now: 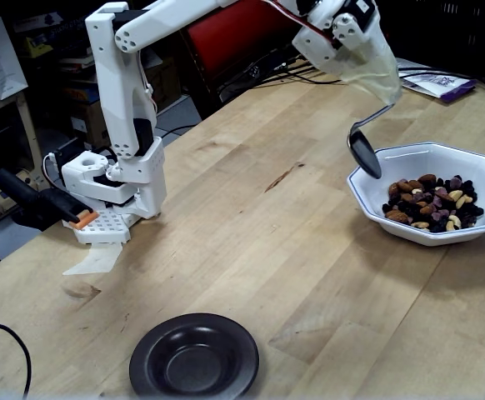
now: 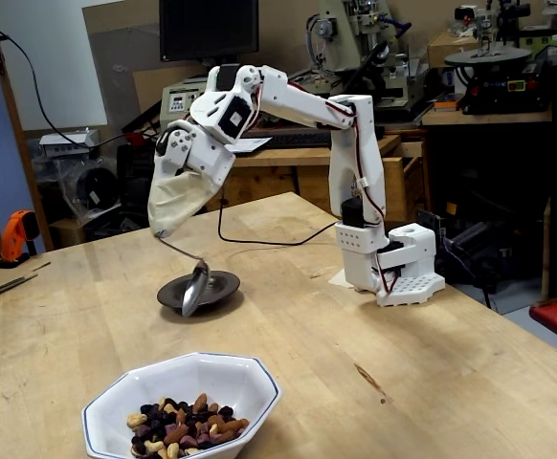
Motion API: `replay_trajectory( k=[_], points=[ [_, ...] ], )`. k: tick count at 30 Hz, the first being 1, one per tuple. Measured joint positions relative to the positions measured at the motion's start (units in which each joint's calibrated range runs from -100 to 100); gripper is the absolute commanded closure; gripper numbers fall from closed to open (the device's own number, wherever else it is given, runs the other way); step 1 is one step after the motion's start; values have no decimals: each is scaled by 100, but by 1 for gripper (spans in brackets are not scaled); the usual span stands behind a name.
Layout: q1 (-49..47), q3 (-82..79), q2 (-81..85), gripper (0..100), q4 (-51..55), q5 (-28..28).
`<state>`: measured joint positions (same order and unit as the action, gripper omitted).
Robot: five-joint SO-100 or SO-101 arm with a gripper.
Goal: Use spoon to transfer food from the white bowl to brown plate
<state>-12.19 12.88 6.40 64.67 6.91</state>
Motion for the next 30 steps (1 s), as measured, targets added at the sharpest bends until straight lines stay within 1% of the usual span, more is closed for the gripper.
replay_trajectory(
  k=[11, 20, 22, 30],
  points=[
    [-51, -202, -9, 95, 0, 0],
    [-839, -202, -9, 95, 0, -15],
    [-942, -202, -9, 95, 0, -112],
    [-1015, -202, -17, 95, 8, -884]
  ],
)
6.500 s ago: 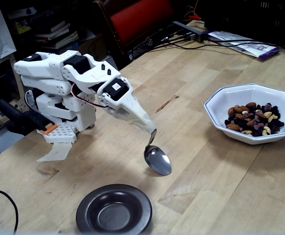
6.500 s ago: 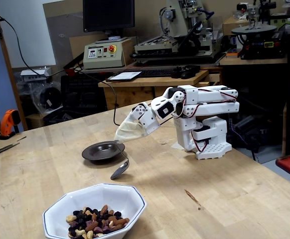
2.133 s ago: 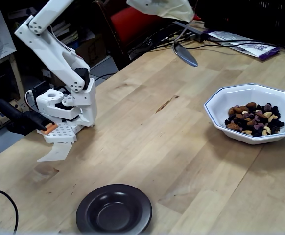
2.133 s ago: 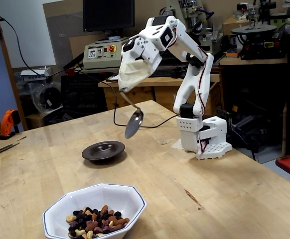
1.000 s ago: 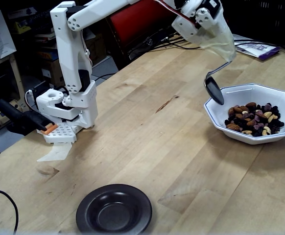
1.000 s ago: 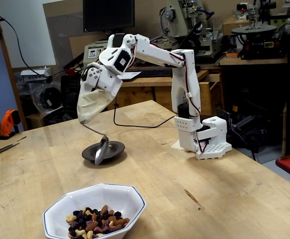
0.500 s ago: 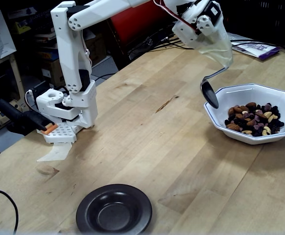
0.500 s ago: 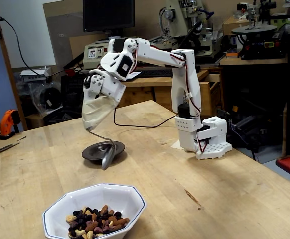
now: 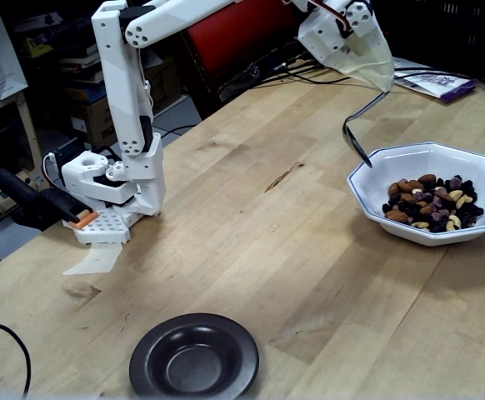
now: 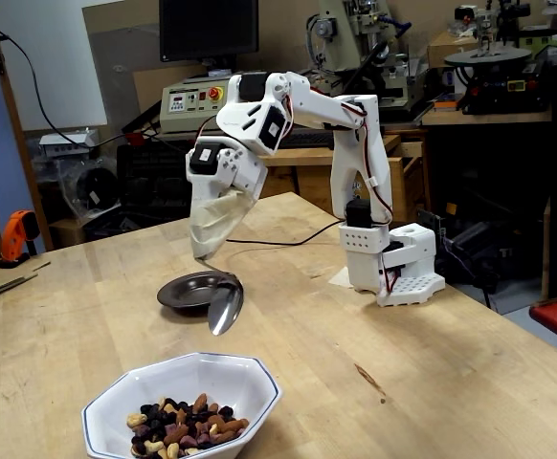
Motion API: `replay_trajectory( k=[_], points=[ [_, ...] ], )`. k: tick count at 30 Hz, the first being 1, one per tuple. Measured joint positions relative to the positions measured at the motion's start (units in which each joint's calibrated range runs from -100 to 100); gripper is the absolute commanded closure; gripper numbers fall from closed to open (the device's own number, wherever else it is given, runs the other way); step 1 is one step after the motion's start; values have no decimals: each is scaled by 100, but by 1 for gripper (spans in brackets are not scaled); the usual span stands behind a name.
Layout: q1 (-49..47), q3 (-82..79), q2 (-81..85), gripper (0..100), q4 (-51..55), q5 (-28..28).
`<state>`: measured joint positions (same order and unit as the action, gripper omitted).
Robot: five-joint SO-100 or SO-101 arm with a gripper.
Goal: Use spoon to transfer food from the white bowl to brown plate
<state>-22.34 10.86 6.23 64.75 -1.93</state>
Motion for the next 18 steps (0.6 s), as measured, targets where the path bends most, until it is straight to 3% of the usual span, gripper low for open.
replay_trajectory(
  k=[9, 18],
  points=[
    [0, 0, -206, 95, 0, -88],
    [0, 0, -361, 95, -787, 527]
  ],
)
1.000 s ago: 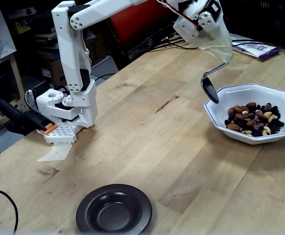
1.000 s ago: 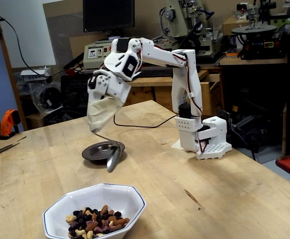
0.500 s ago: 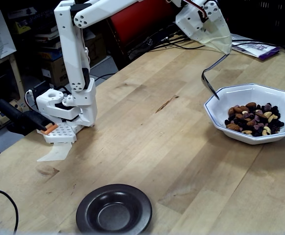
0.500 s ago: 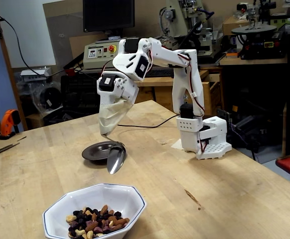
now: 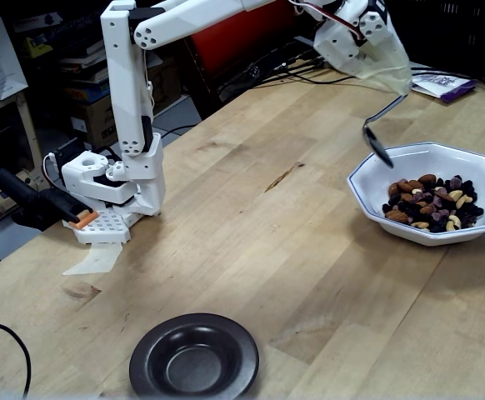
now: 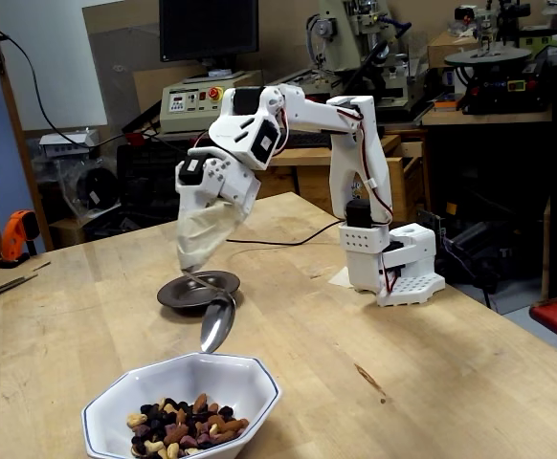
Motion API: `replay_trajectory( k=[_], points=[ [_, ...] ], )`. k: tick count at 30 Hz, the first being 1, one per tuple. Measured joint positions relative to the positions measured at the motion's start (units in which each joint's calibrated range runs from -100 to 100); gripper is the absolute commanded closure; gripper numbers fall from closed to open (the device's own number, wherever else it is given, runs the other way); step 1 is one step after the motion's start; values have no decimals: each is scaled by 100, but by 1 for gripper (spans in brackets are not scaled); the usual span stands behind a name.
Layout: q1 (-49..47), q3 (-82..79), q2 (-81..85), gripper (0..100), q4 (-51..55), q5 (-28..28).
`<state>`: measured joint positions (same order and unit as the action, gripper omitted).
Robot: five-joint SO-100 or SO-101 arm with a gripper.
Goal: Use spoon to transfer food from the white bowl to brown plate
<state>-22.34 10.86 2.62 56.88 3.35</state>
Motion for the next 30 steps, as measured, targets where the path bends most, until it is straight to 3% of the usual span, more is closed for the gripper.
replay_trajectory(
  k=[30],
  points=[
    [606, 0, -945, 95, -426, -122]
  ],
)
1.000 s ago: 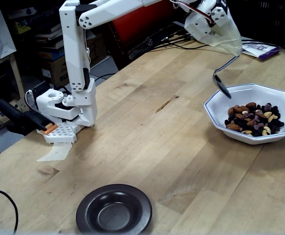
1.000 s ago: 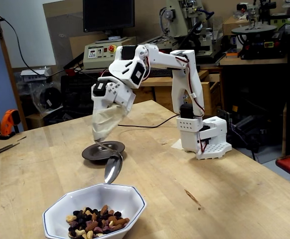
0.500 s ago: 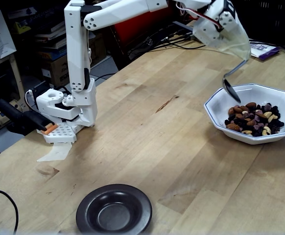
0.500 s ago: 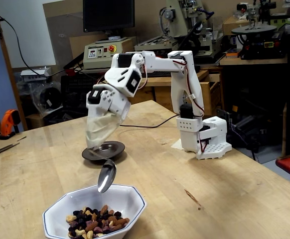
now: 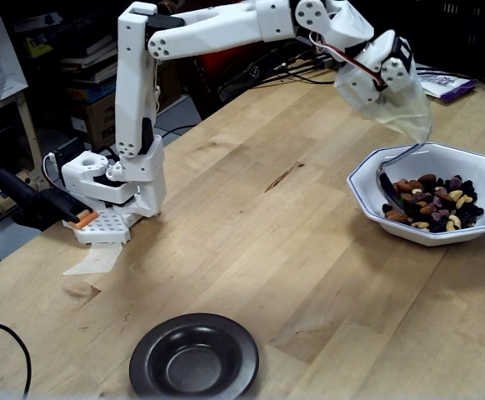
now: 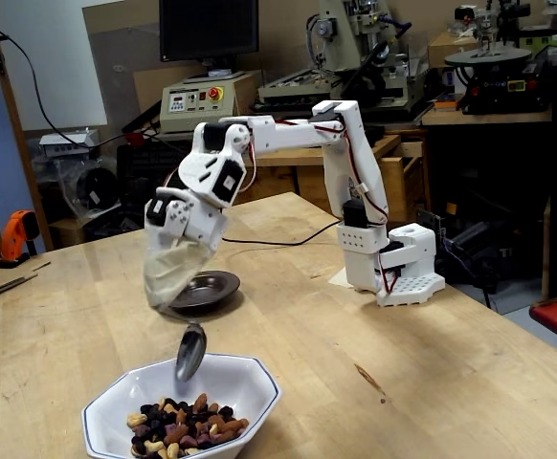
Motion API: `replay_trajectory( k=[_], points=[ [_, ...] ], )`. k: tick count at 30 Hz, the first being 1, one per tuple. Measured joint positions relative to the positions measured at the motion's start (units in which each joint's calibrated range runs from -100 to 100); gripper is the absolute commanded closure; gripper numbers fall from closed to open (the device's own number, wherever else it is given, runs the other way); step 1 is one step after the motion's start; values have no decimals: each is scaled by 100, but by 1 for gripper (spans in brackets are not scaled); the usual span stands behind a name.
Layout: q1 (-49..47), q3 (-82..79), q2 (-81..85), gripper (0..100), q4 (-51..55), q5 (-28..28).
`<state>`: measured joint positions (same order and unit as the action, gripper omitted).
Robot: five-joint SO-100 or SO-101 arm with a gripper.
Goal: Use spoon to transfer food from the white bowl to brown plate
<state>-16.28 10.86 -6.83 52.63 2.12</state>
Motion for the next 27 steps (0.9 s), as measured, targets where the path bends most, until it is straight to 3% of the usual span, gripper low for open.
replay_trajectory(
  k=[15, 27],
  points=[
    [-7, 0, -69, 95, 0, -659],
    [-496, 0, -69, 95, 8, -679]
  ],
)
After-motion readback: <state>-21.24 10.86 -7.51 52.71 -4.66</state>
